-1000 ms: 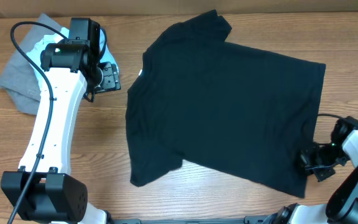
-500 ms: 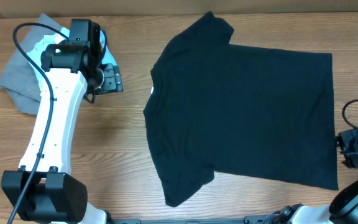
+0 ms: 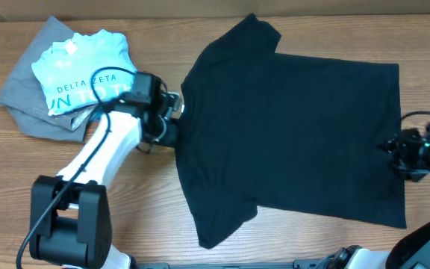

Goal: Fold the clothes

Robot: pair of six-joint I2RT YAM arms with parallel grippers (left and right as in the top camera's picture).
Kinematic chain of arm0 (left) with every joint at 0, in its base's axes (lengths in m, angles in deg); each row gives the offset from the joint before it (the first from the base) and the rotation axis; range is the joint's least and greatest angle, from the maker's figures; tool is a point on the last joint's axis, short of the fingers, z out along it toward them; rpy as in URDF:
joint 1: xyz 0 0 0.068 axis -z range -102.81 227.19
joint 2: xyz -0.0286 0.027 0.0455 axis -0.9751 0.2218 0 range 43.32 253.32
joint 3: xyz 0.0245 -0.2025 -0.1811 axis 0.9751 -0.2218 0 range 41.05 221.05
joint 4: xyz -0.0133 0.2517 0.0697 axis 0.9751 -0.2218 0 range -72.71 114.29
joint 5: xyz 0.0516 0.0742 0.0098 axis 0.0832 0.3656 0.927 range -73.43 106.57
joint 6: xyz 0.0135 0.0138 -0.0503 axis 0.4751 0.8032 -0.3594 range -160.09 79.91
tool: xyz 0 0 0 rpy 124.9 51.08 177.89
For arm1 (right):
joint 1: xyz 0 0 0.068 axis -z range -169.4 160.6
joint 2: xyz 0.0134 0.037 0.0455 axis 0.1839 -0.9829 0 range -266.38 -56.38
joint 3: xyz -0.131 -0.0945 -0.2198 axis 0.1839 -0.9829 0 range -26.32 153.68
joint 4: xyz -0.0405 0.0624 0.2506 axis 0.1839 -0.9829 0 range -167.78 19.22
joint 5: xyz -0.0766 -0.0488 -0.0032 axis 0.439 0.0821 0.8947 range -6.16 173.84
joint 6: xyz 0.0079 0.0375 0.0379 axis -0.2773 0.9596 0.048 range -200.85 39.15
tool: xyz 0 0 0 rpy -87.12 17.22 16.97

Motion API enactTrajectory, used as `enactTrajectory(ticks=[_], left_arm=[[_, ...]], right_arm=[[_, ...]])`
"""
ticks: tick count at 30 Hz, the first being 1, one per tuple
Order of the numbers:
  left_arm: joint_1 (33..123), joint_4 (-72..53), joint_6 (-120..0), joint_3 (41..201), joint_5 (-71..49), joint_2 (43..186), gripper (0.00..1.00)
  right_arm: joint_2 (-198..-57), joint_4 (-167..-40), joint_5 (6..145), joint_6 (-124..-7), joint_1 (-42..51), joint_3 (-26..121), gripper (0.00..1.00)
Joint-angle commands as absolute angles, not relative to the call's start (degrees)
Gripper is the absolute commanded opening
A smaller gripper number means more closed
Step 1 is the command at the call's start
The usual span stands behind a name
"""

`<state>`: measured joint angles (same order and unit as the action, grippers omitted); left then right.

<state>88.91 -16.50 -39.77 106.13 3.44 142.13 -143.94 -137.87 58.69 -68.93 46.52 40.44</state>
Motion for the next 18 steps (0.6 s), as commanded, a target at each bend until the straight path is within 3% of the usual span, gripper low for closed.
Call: enactTrajectory(ticks=[1,14,18], left_arm=[[89.65,-13.05,-43.47,102.57,8.23,142.54,0.33],[89.65,-2.25,-44.41,98.48,2.96,150.30,0.26],[89.35,-3.94,-49.96,98.48,10.09,152.55,0.07]], right_arm=[[-142.74,-137.10,56.33,-70.63,43.02,41.80,0.53],[-142.74,-134.07,57.18,-68.82,34.61,41.80,0.55],[-142.74,-134.09,57.22,-68.86,34.39,41.77,0.55]])
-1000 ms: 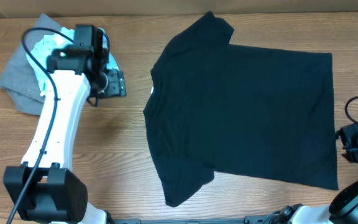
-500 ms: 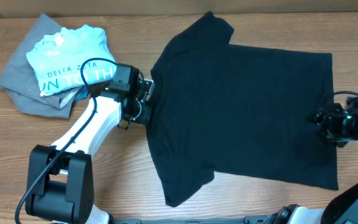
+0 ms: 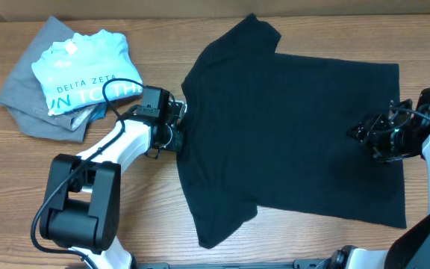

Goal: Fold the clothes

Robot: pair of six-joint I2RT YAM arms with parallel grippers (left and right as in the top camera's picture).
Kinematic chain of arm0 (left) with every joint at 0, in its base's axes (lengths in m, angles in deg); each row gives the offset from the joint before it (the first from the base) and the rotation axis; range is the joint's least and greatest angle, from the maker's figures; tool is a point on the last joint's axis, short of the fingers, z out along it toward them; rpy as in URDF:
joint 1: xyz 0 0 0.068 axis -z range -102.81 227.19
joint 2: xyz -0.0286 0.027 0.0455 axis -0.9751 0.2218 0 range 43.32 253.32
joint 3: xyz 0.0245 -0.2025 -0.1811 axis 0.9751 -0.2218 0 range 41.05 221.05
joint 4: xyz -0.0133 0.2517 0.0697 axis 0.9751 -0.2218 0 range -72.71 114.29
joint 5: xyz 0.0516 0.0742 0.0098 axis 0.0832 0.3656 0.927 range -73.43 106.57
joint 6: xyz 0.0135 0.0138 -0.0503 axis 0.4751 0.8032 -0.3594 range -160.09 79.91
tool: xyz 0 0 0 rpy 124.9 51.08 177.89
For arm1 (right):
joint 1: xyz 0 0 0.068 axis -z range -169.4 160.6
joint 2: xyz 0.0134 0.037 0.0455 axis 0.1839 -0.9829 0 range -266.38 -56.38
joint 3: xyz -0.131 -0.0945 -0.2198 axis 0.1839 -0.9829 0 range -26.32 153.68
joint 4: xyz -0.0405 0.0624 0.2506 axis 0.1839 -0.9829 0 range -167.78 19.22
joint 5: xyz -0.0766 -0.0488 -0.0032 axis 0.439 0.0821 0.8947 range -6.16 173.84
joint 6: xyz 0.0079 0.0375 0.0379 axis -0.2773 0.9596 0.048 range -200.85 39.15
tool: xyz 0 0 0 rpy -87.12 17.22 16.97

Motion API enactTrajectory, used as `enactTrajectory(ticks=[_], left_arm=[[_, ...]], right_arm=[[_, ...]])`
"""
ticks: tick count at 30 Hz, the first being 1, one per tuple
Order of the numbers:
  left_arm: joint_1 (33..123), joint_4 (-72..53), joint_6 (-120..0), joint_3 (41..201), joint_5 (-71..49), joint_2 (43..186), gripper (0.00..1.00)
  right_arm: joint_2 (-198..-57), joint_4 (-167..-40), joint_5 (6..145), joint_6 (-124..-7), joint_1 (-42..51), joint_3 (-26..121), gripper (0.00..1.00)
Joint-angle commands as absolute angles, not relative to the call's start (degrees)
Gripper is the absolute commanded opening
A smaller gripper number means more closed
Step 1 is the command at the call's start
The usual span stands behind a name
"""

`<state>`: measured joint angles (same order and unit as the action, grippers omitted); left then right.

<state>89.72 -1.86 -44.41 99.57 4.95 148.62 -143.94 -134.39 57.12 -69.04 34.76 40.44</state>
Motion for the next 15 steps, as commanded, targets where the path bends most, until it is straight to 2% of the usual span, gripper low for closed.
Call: enactTrajectory(ticks=[1,3,7,13,15], left_arm=[[89.09,-5.36,-54.18,98.48,14.52,152.62,0.04],[87.93,-8.88,-62.00,98.74,22.02,152.59,0.04],[84.06,-14.65,-70.31,99.66,27.75,152.33,0.04],[76.43,-16.42,-70.90,101.54,26.30,151.28,0.04],[75.38,-16.33,-69.76,102.24,24.01,150.85,0.10]], right_arm=[[-142.74,-134.09,57.20,-68.86,34.39,41.77,0.55],[-142.74,-134.11,57.22,-68.86,34.39,41.77,0.55],[-142.74,-134.11,57.97,-68.84,34.39,41.77,0.56],[-142.85,-134.68,65.99,-66.78,34.39,38.58,0.64],[-142.85,-133.85,68.28,-64.90,34.39,35.72,0.65]])
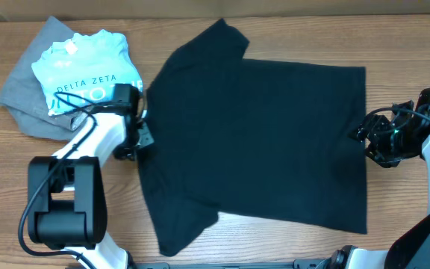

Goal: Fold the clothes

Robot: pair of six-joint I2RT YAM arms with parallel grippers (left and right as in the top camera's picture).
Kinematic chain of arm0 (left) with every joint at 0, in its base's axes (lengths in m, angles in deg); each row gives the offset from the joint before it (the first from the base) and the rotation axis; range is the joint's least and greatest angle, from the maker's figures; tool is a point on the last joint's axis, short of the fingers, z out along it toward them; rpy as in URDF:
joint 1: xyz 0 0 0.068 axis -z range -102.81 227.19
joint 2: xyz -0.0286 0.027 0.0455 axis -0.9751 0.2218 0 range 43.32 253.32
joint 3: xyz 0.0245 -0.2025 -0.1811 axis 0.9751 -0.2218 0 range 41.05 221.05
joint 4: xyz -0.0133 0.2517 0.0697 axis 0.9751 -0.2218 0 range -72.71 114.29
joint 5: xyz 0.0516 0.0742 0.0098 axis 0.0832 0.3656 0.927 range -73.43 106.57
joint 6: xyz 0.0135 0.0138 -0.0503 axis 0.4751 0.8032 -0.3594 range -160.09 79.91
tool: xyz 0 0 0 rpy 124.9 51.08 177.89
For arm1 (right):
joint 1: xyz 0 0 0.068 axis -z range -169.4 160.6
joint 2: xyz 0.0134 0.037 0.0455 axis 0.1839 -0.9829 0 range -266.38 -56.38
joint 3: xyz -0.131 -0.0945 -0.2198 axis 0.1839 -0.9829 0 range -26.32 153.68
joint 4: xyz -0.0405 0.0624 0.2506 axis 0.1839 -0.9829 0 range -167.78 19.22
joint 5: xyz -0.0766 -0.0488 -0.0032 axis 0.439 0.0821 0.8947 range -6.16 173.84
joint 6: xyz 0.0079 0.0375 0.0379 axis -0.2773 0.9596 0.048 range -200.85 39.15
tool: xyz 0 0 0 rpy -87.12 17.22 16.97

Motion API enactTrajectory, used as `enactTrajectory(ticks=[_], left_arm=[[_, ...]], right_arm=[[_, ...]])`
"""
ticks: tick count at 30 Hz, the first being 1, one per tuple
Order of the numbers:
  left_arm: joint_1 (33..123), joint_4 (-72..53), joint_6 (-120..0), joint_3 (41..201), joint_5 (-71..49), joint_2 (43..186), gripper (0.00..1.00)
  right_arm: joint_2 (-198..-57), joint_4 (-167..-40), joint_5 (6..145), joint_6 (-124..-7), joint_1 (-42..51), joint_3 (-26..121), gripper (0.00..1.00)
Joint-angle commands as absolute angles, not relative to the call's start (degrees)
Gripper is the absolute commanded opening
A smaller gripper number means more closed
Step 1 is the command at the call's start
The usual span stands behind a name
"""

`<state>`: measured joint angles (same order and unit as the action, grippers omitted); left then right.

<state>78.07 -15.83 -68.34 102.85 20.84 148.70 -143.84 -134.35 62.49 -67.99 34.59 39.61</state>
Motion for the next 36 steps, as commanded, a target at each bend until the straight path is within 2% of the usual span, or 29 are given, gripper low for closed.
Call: enactTrajectory(ticks=[1,8,17,21,24,28,36], left_arm=[[75.19,-16.31,-68.89,102.68,22.94,150.67,0.13],[75.99,-19.48,-59.03,107.09,15.92,145.53,0.35],[80.78,-33.20,-58.57,108.64,14.00,129.93,0.53],[83.01,-38.99,-64.43,106.30,13.98,128.68,0.55],[84.61,-40.44,-69.26,100.05,9.36,128.77,0.55],[86.97,-39.74,-72.05,91.92,1.82,128.77,0.54],[96.43,-34.71,-77.65,83.40,1.58,128.79,0.59]], right_arm=[[-142.85,-133.13,68.74,-64.29,34.39,34.39,0.65],[-142.83,-129.28,67.00,-64.36,34.39,29.45,0.63],[-142.72,-129.43,61.68,-64.38,34.39,29.58,0.63],[-142.72,-129.52,61.66,-64.36,34.39,29.56,0.64],[-142.72,-129.48,61.68,-64.36,34.39,29.58,0.64],[-142.72,-129.32,61.68,-64.36,34.39,29.58,0.65],[-142.72,-128.86,61.71,-64.36,34.39,29.56,0.65]])
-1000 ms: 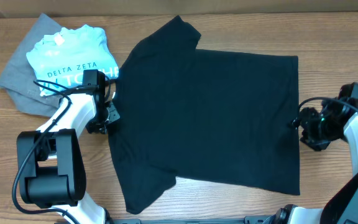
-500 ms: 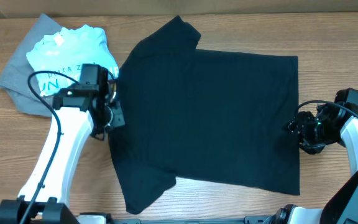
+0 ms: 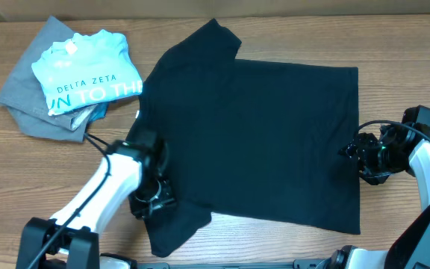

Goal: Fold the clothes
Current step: 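Grasp the black shirt's lower left hem with the left gripper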

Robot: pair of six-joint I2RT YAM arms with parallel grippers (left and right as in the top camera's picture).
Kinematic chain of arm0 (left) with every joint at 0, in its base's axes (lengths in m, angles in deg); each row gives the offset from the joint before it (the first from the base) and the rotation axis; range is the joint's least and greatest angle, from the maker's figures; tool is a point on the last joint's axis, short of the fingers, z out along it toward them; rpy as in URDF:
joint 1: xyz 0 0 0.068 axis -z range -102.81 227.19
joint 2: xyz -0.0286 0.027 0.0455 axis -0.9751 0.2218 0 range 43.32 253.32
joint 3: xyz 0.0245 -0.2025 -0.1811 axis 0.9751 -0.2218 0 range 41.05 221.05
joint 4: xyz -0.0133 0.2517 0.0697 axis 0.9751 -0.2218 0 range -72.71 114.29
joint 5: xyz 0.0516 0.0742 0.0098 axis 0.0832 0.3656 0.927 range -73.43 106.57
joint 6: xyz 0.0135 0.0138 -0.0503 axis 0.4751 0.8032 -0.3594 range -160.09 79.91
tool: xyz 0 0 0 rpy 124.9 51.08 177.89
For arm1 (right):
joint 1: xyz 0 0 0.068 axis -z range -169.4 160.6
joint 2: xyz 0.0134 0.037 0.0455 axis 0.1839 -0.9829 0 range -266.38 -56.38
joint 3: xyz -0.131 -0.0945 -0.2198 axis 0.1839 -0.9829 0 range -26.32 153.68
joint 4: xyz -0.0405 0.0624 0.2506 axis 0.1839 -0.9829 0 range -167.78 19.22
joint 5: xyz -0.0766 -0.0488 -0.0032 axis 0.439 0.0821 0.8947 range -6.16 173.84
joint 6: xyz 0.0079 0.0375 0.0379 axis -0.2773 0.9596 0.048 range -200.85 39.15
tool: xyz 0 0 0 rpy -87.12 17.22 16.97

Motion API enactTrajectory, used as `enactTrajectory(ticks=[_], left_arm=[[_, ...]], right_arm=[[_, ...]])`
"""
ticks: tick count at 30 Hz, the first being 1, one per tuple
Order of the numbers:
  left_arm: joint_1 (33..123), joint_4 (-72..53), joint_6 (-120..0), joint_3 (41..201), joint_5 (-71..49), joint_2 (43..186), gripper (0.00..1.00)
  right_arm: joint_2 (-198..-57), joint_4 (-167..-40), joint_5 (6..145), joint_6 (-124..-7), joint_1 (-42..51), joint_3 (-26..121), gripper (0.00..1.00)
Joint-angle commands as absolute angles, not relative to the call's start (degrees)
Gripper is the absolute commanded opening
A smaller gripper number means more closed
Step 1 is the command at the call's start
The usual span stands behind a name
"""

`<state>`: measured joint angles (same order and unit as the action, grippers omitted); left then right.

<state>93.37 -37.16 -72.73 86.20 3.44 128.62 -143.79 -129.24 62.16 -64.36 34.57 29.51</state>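
Observation:
A black T-shirt (image 3: 252, 142) lies spread flat across the table, collar to the left and hem to the right. My left gripper (image 3: 155, 200) is down at the shirt's near left sleeve, dark against the dark cloth, so its jaws cannot be made out. My right gripper (image 3: 354, 155) sits at the hem's right edge about halfway along; whether it holds the cloth is unclear.
A folded light blue T-shirt with lettering (image 3: 88, 71) rests on a folded grey garment (image 3: 28, 97) at the back left. The wooden table (image 3: 21, 172) shows bare at the left front. A cardboard wall runs along the far edge.
My left gripper has left the collar at the shirt's left edge and is now at the near left sleeve. The shirt lies slightly further left. My right gripper is a little lower at the hem.
At first the shirt lay far to the right, with my left gripper at its collar and my right gripper at the hem. Then the right gripper was over the hem. The shirt then lay further left. Now the left gripper is at the near sleeve.

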Motion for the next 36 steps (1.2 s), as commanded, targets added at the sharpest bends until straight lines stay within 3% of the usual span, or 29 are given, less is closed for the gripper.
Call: enactTrajectory(ticks=[1,5,7,9,11,13,18,25,36], left_arm=[[97.20,-33.27,-78.33,82.48,1.67,128.79,0.61],[98.99,-28.11,-80.47,78.09,1.65,128.81,0.64],[98.99,-26.10,-80.67,75.66,1.32,128.81,0.59],[98.97,-25.62,-80.80,75.18,1.28,128.81,0.43],[98.97,-25.12,-79.81,75.46,0.53,128.79,0.15],[98.90,-25.31,-79.44,76.51,-0.06,128.79,0.04],[98.83,-29.68,-77.23,82.98,-0.62,128.77,0.04],[98.86,-39.98,-75.20,96.53,10.20,128.77,0.05],[98.86,-40.39,-74.76,99.90,14.61,128.79,0.06]], right_arm=[[-142.72,-128.84,61.68,-64.36,34.39,29.56,0.66],[-142.72,-128.86,61.71,-64.38,34.39,29.56,0.66],[-142.72,-128.73,61.71,-64.38,34.39,29.56,0.66],[-142.72,-128.67,61.71,-64.38,34.39,29.56,0.66],[-142.72,-128.60,61.73,-64.38,34.39,29.56,0.66],[-142.72,-128.47,61.99,-64.36,34.41,29.58,0.66],[-142.72,-128.51,64.96,-63.44,35.20,29.58,0.66],[-142.74,-133.06,64.98,-62.13,41.45,29.53,0.66],[-142.74,-136.89,68.39,-60.31,45.71,22.82,0.68]])
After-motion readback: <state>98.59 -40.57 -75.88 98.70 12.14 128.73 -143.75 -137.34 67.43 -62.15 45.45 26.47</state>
